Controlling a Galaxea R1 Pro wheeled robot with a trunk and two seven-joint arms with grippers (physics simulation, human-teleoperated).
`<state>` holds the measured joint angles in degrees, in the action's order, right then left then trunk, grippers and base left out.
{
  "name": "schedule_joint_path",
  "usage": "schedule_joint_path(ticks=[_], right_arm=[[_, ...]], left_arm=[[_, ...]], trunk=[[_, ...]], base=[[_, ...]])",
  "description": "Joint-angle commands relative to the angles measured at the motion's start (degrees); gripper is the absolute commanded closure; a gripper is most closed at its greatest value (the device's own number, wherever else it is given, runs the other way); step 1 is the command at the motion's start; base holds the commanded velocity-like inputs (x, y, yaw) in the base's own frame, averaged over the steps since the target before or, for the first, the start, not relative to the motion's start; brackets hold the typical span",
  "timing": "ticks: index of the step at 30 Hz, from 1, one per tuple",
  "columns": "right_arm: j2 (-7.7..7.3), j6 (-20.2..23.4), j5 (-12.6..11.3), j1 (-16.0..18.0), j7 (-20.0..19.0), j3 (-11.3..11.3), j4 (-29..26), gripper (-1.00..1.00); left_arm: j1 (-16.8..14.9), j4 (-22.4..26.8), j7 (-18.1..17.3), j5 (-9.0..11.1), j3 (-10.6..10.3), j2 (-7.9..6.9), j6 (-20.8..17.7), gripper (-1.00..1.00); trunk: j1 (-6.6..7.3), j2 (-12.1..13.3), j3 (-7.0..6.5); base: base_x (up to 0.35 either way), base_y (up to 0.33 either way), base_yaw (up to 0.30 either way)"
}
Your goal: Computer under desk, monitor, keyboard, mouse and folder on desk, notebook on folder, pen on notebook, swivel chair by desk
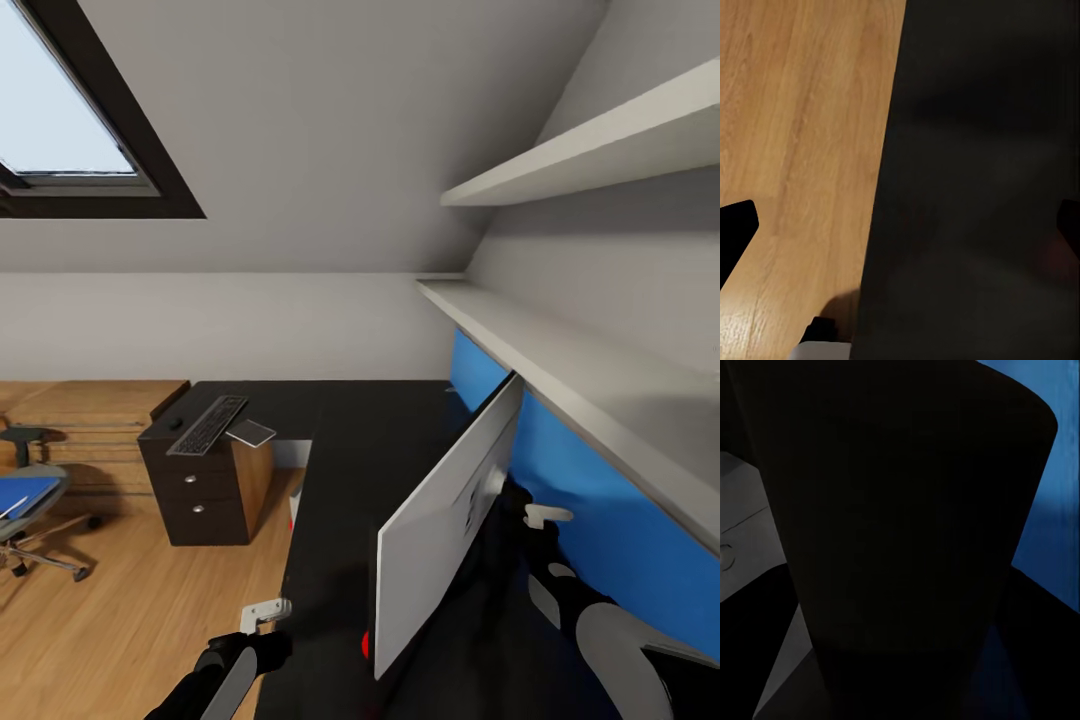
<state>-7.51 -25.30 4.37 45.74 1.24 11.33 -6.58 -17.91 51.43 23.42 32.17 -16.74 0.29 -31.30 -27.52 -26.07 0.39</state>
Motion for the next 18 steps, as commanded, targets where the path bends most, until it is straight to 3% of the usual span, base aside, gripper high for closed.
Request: schedule_joint_path(ticks=[1,7,18], right_arm=[[0.00,-0.2,0.2,0.1,0.2,0.6,0.1,1.00],[0.04,-0.2,0.2,0.1,0.2,0.6,0.1,1.00],[0.14,-0.2,0.2,0.1,0.2,0.5,0.1,1.00]], left_arm=[[0.0,0.1,0.6,0.6,-0.1,-0.03,-0.1,-1.00],[0.0,0.1,0.5,0.6,-0.1,-0.03,-0.1,-1.00],[0.0,0.1,0.5,0.6,-0.1,-0.03,-0.1,-1.00]], trunk=[[-0.02,-0.1,0.04],[-0.02,-0.1,0.04],[-0.02,-0.1,0.04]], base=[[0.000,0.000,-0.190],[0.000,0.000,-0.125],[0.012,-0.012,-0.011]])
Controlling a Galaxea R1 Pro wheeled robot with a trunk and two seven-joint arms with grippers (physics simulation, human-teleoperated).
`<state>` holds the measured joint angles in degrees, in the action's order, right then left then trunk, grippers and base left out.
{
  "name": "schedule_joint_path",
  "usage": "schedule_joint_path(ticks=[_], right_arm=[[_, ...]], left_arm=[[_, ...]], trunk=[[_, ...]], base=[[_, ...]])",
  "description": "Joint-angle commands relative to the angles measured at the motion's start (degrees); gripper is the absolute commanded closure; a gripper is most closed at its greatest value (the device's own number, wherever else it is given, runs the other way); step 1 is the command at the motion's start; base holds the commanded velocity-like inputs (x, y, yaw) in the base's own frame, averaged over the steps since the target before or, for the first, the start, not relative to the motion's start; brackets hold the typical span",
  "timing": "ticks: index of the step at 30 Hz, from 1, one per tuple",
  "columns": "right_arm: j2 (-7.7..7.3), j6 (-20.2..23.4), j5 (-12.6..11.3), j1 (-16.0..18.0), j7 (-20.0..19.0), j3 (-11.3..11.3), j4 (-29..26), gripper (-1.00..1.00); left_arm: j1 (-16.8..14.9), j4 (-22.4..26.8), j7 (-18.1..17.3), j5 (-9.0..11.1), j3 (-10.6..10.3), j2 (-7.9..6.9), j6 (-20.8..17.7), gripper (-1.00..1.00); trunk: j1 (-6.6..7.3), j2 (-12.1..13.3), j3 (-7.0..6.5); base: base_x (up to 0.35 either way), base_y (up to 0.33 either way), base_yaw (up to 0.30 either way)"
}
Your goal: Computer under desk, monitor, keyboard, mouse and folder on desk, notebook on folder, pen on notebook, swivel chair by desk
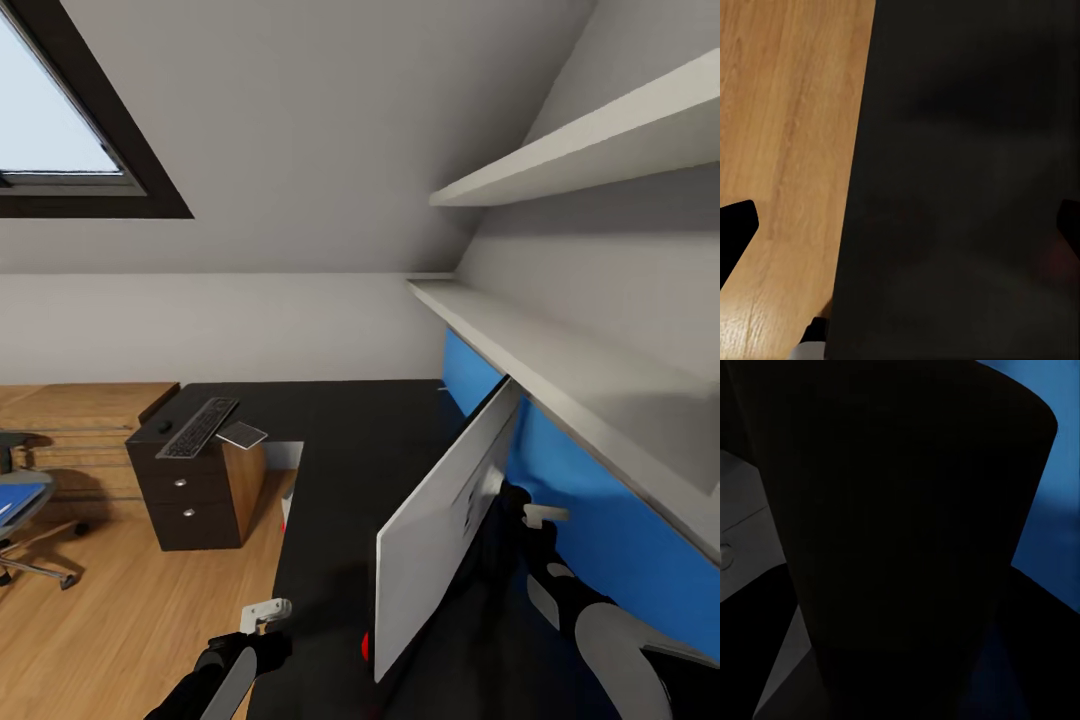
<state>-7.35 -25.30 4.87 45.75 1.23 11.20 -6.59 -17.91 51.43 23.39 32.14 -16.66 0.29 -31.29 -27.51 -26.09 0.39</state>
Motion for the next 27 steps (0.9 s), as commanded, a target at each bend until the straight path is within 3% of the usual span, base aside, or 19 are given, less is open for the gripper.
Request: schedule_joint_path(ticks=[1,27], right_arm=[[0.00,-0.2,-0.3,0.0,0.3,0.7,0.1,1.00],[0.22,-0.3,-0.2,0.0,0.4,0.7,0.1,1.00]], left_arm=[[0.0,0.1,0.5,0.6,-0.1,-0.03,-0.1,-1.00],[0.0,0.1,0.5,0.8,-0.2,-0.03,-0.1,-1.00]], trunk=[[-0.04,0.0,0.04],[-0.04,0.0,0.04]], base=[[0.088,-0.088,0.000],[0.040,0.002,0.000]])
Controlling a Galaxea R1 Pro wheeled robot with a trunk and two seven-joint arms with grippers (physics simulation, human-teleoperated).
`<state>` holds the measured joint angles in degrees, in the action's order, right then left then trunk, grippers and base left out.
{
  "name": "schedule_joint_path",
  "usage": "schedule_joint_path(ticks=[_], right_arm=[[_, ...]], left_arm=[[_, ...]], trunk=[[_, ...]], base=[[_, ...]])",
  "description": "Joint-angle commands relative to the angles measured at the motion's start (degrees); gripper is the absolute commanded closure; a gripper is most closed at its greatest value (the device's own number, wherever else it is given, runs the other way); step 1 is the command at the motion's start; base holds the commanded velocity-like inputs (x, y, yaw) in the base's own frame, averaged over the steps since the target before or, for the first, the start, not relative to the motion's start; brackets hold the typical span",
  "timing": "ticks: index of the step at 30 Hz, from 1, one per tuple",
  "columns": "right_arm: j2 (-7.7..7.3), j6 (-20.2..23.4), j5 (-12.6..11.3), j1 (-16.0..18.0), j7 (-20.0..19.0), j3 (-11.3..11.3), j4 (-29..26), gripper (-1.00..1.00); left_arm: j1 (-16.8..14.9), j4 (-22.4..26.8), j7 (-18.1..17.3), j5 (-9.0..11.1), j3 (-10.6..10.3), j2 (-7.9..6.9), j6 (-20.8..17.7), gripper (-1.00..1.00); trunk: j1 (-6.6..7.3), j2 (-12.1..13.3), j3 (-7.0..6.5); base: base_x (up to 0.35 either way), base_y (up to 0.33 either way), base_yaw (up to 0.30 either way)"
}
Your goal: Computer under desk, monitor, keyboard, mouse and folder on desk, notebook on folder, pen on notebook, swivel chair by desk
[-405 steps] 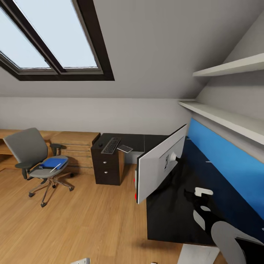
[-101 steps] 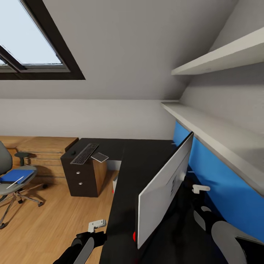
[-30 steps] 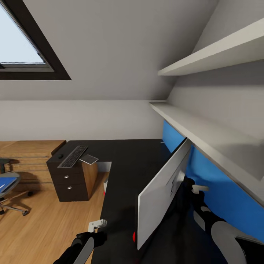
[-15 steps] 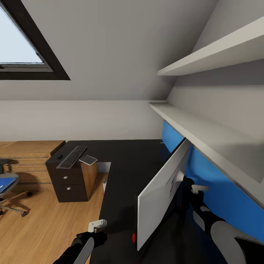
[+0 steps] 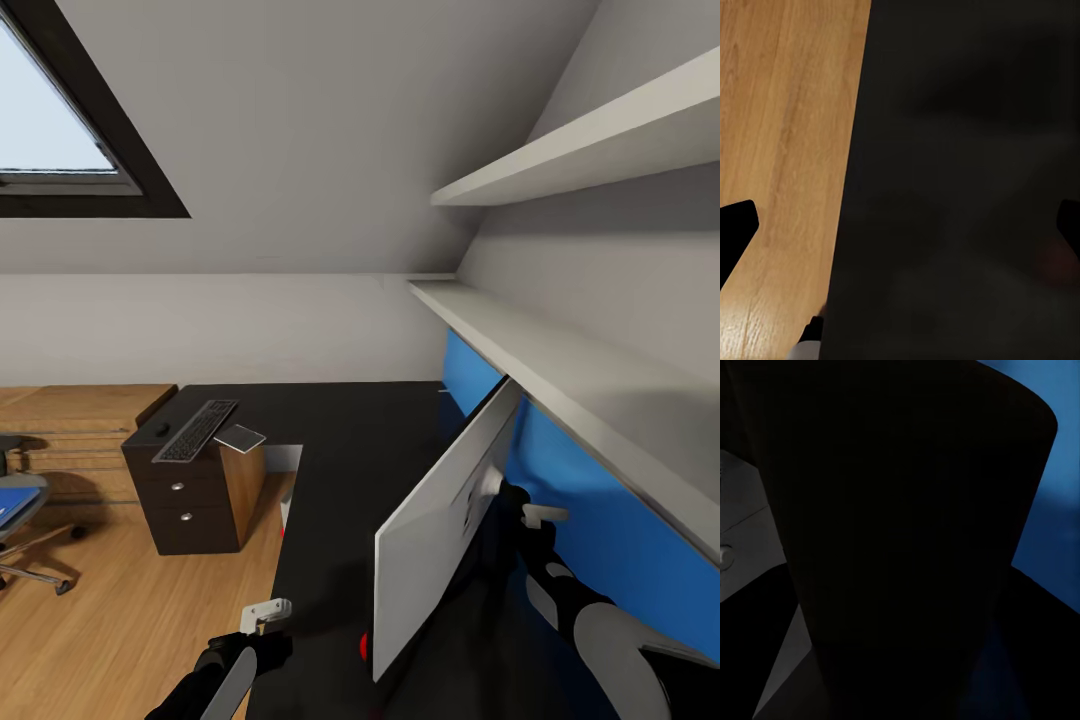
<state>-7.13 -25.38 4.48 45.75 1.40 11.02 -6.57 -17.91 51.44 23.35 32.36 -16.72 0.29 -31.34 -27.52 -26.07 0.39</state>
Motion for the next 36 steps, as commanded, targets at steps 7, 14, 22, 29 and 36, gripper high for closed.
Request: schedule_joint_path(ticks=[7,14,22,29,36], right_arm=[[0.17,-0.2,0.3,0.0,0.5,0.8,0.1,1.00],[0.19,-0.1,0.1,0.0,0.5,0.8,0.1,1.00],[0.19,-0.1,0.1,0.0,0.6,0.8,0.1,-1.00],[0.19,-0.1,0.1,0.0,0.6,0.8,0.1,-1.00],[0.19,-0.1,0.2,0.0,0.6,0.8,0.1,-1.00]], left_arm=[[0.0,0.1,0.6,0.5,-0.1,-0.03,0.0,-1.00],[0.0,0.1,0.6,0.6,-0.1,-0.03,-0.1,-1.00],[0.0,0.1,0.6,0.6,-0.1,-0.03,-0.1,-1.00],[0.0,0.1,0.5,0.6,-0.1,-0.03,-0.1,-1.00],[0.0,0.1,0.5,0.6,-0.1,-0.03,0.0,-1.00]], trunk=[[-0.02,-0.1,0.04],[-0.02,-0.1,0.04],[-0.02,-0.1,0.04],[-0.02,-0.1,0.04],[-0.02,-0.1,0.04]], base=[[0.067,0.000,0.000],[0.056,0.000,0.000],[0.003,0.000,0.000],[0.000,0.000,0.000],[-0.001,0.000,0.000]])
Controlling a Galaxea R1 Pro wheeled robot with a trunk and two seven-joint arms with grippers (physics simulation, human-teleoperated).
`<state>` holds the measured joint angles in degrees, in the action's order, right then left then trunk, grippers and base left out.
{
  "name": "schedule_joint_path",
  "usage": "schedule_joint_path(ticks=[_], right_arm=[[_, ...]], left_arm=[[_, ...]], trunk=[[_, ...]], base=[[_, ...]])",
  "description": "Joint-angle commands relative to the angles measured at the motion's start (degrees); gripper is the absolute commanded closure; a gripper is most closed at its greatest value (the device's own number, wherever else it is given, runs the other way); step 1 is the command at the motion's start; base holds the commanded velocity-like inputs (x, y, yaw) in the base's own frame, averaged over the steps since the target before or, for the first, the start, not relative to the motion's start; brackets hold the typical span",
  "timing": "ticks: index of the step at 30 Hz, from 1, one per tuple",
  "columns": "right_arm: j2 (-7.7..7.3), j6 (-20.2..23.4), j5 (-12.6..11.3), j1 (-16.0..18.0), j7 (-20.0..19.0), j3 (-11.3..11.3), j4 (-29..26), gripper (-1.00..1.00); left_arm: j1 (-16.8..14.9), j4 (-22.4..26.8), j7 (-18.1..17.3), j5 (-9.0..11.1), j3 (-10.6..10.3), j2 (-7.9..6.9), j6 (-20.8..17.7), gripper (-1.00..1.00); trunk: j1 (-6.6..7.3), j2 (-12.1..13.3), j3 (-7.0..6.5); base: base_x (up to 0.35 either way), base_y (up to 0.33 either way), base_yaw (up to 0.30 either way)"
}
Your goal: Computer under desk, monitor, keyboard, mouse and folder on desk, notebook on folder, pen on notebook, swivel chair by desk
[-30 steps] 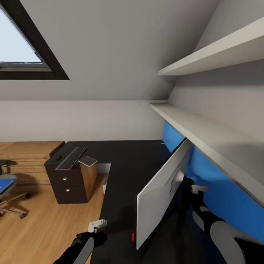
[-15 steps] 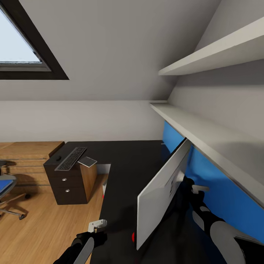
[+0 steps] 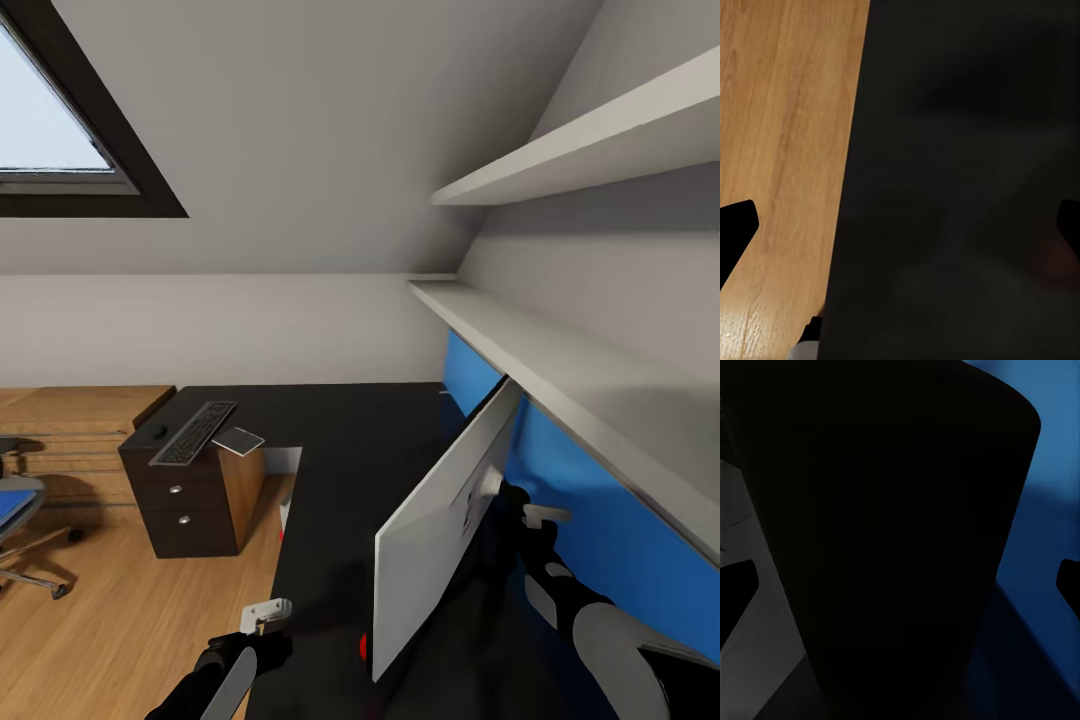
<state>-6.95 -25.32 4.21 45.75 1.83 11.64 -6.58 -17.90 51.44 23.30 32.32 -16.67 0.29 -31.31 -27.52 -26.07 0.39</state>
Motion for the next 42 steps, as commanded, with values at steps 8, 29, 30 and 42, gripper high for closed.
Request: schedule_joint_path(ticks=[8,29,30,42], right_arm=[[0.01,-0.2,0.5,0.0,0.2,0.2,0.1,-1.00],[0.01,0.5,0.7,0.0,0.1,0.1,0.1,-1.00],[0.01,0.5,0.7,0.0,0.1,0.1,0.1,-1.00],[0.15,0.5,0.8,0.0,0.0,0.0,0.1,-1.00]], left_arm=[[0.0,0.1,0.6,0.6,-0.1,-0.03,-0.1,-1.00],[0.0,0.1,0.6,0.5,-0.1,-0.03,-0.1,-1.00],[0.0,0.1,0.6,0.5,-0.1,-0.03,-0.1,-1.00],[0.0,0.1,0.6,0.5,-0.1,-0.03,-0.2,-1.00]], trunk=[[-0.02,-0.1,0.04],[-0.02,-0.1,0.04],[-0.02,-0.1,0.04],[-0.02,-0.1,0.04]], base=[[-0.172,0.000,0.000],[-0.013,0.000,0.000],[-0.096,0.000,0.000],[-0.273,0.000,0.000]])
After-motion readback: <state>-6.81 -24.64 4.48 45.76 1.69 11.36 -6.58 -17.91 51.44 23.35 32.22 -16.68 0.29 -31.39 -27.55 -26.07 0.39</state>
